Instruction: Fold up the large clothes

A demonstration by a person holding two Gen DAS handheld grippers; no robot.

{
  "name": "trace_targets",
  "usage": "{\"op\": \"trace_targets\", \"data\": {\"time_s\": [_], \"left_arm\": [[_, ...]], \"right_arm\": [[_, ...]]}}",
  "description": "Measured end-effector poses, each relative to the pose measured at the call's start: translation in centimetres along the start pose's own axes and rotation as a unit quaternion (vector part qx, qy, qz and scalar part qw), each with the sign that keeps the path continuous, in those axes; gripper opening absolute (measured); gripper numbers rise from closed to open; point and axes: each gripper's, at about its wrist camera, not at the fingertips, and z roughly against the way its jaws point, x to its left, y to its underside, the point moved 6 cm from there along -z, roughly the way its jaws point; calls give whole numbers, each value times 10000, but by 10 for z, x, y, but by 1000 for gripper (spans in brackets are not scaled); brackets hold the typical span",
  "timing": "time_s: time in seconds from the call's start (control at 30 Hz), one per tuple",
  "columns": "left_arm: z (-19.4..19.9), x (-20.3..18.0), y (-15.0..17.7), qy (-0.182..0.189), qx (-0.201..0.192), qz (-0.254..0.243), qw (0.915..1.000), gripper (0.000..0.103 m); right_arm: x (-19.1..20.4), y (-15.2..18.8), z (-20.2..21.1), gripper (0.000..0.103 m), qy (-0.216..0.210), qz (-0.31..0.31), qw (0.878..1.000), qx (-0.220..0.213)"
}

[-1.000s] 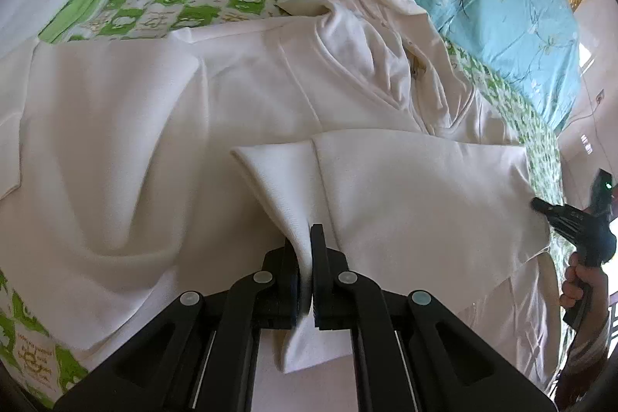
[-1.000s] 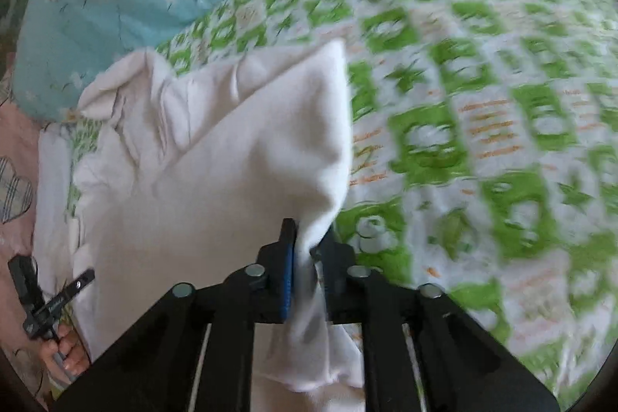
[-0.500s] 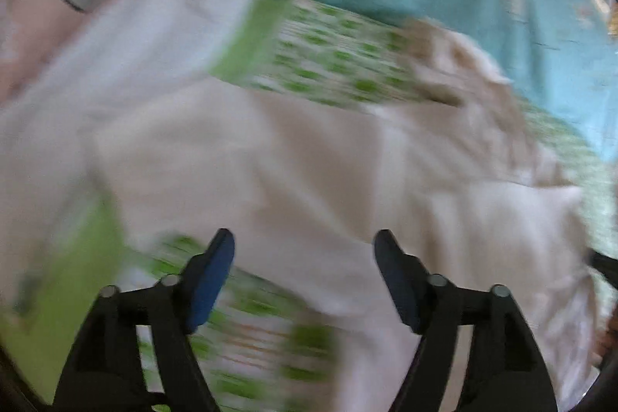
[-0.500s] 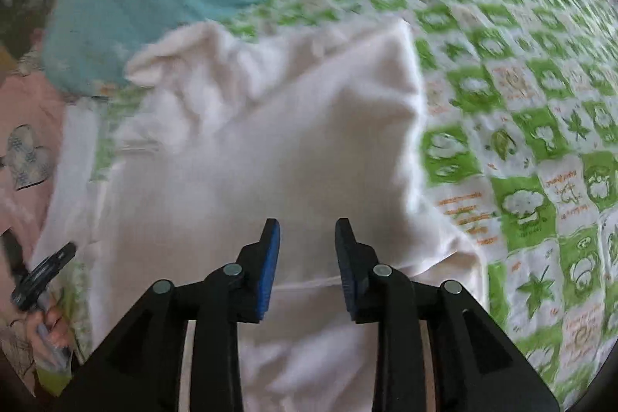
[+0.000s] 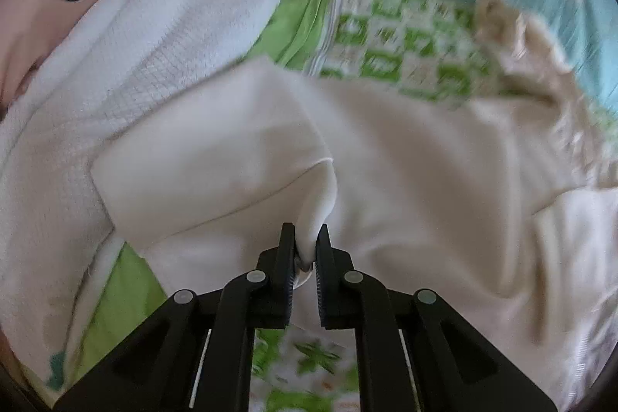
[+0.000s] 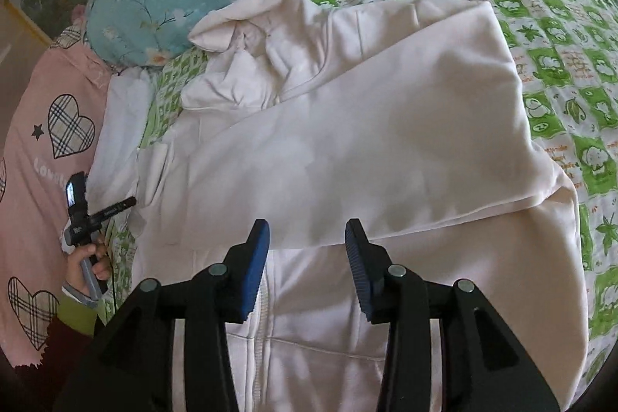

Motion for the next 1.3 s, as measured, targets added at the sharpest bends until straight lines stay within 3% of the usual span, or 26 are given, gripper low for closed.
{"op": "trace_targets", "data": {"time_s": [0.1, 0.2, 0.3, 0.43, 0.53, 0.7, 0.87, 0.93, 1.0, 1.03, 1.1, 1.17, 1.3], "left_arm": [[30, -21, 6, 420, -173, -14, 9990, 7], [63, -67, 12, 1258, -260, -9, 9917, 7], [89, -126, 18, 2071, -289, -195, 9777, 7], [107, -225, 30, 3132, -41, -510, 9483, 7], [103, -293, 38, 3383, 110, -853, 9371, 7], [69, -373, 49, 3679, 500, -957, 9236, 7], [16, -410, 65, 3489, 913, -1024, 9271, 8], [6, -405, 74, 3444, 1139, -965, 9269, 16], [11, -394, 79, 3551, 1178, -920, 9228, 36], [19, -385, 81, 3529, 1092, -940, 9245, 41], [37, -360, 82, 3399, 818, -952, 9320, 57], [58, -323, 82, 3189, 481, -880, 9425, 58], [83, -240, 84, 2418, -90, -549, 9687, 60]], "right_arm": [[4, 0, 2, 42, -76, 12, 10000, -54], [4, 2, 4, 42, -149, 5, 9999, -84], [1, 4, 8, 42, -215, -35, 9997, -96], [-11, 6, 21, 42, -266, -217, 9992, -214], [-25, 6, 33, 42, -242, -373, 9984, -359], [-54, 4, 50, 42, -140, -689, 9961, -533], [-69, 2, 53, 42, -76, -800, 9951, -573], [-67, 0, 50, 42, -79, -764, 9955, -560], [-65, -2, 43, 42, -113, -715, 9961, -503], [-61, -3, 39, 42, -149, -669, 9966, -462], [-54, -5, 29, 49, -191, -565, 9975, -370], [-45, -9, 15, 57, -221, -441, 9985, -251], [-31, -16, -13, 58, -276, -193, 9994, -64]]}}
